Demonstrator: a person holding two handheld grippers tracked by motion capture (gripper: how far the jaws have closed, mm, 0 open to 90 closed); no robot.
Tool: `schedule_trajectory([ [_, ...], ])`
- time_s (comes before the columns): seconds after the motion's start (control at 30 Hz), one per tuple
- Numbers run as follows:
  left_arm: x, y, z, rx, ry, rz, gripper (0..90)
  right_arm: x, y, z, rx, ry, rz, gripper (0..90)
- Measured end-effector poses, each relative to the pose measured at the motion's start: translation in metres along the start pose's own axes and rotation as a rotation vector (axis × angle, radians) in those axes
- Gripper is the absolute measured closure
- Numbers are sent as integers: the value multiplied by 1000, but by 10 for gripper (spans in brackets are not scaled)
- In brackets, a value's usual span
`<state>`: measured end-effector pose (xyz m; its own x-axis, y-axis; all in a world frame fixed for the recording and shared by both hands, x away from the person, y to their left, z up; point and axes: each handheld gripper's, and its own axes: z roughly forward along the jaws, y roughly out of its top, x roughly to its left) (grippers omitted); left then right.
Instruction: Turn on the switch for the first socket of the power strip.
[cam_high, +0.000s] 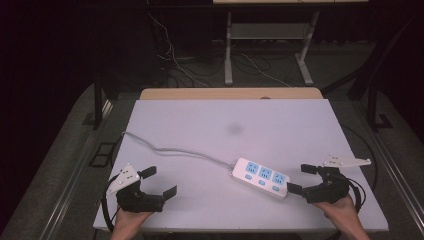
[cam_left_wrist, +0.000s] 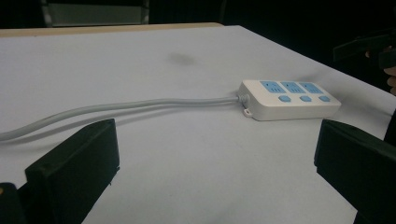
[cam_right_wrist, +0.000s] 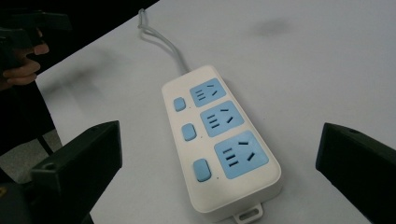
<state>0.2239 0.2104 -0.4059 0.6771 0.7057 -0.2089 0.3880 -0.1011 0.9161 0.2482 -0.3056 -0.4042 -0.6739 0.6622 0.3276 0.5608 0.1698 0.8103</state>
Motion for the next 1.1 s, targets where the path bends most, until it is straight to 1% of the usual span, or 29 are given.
schedule_trajectory([
  [0.23,1,1,4,1,-19,-2,0,1,-2,-2,7,-1,3,2],
  [0.63,2,2,10,26,-49,-4,0,1,-3,-7,12,-6,8,3],
  [0.8,2,2,10,30,-52,-7,0,1,-2,-5,29,-6,9,3],
  [1.1,2,1,11,33,-59,-13,0,2,4,-3,38,-9,-3,4],
])
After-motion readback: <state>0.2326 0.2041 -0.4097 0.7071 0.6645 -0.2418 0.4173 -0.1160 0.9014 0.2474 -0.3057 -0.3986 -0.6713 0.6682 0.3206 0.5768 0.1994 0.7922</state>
